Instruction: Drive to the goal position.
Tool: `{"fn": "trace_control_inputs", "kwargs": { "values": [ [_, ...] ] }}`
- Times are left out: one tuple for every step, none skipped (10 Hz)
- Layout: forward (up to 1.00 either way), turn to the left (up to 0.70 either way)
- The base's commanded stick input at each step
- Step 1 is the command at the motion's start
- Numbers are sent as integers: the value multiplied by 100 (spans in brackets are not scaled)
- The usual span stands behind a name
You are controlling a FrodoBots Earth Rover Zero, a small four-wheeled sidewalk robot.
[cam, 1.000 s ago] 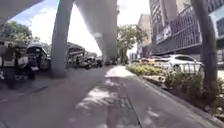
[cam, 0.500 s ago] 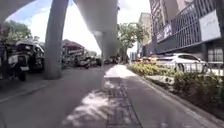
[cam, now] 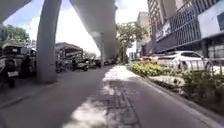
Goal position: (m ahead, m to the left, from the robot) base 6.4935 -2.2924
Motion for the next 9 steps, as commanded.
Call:
{"fn": "trace_control_inputs", "kwargs": {
  "values": [
    [70, 0],
    [70, 0],
    [70, 0],
    [70, 0],
    [70, 0],
    [70, 0],
    [70, 0],
    [70, 0],
    [70, 0]
  ]
}}
